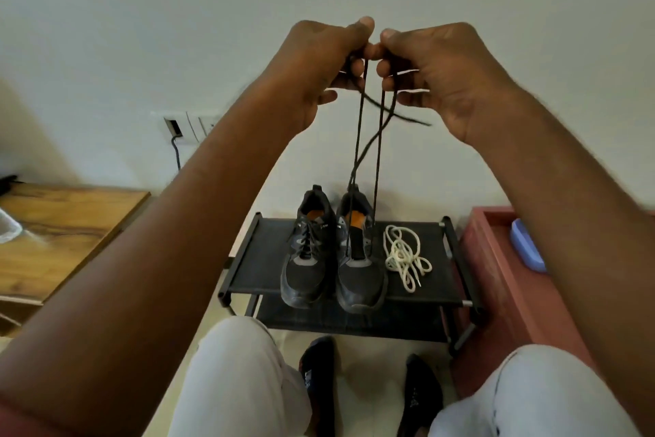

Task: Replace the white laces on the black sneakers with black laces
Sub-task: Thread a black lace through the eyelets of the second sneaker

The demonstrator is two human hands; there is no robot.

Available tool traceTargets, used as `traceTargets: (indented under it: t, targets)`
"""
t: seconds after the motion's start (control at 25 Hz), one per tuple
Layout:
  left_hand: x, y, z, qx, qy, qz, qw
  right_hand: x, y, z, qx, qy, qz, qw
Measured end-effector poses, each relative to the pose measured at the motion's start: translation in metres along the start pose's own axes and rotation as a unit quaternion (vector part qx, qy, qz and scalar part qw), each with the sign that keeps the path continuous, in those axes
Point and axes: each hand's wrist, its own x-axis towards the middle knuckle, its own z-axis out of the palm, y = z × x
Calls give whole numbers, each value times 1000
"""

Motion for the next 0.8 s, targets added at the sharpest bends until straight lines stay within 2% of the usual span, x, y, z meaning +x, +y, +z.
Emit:
traceTargets:
  t: [0.2,0.4,0.56,0.72,0.8]
  targets:
    - [-2,45,-12,10,13,19,1000,0,-46,-10,-22,10,-17,1000]
    - [-5,65,-15,-2,27,28,999,-4,-70,-12,-25,25,-29,999]
    - [0,73,-18,-15,51,66,996,-3,-86,-10,-38,52,-53,997]
    - [3,80,-21,-114,65,80,988,-3,-93,-8,5,94,-49,994]
    - [2,83,-21,-148,52,93,983,-3,-94,-9,63,73,-24,995]
